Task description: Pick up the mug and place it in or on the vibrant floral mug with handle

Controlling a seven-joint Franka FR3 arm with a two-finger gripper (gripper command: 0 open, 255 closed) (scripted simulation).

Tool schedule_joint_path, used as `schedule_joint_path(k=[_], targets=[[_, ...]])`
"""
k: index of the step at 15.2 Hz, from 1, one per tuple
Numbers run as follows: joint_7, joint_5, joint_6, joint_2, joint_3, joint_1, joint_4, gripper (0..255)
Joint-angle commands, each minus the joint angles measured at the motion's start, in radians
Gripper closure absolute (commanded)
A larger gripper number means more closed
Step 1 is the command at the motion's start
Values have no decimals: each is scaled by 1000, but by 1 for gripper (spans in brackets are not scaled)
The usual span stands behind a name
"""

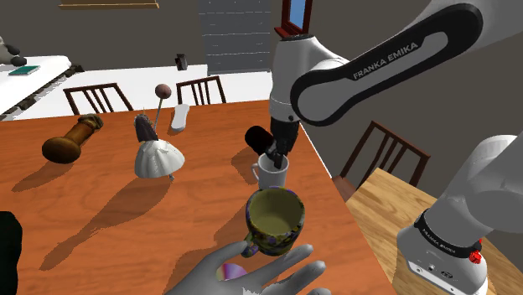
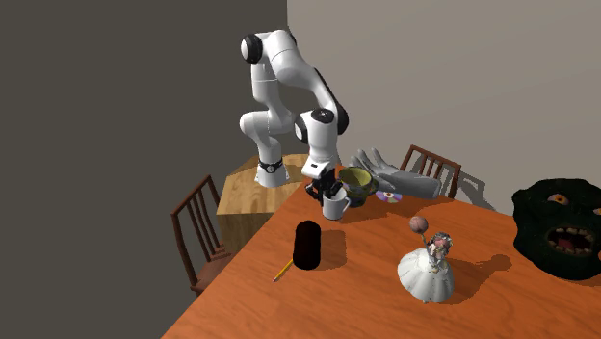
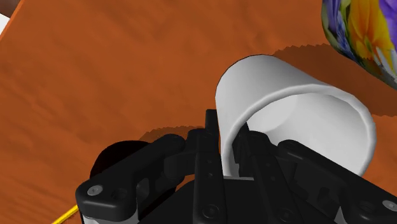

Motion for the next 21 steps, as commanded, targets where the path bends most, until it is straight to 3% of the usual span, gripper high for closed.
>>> schedule_joint_path(k=[1, 21], targets=[[-1, 3, -31, -17, -2, 1, 15, 255], [-2, 10, -314, -123, -29, -2, 194, 255]])
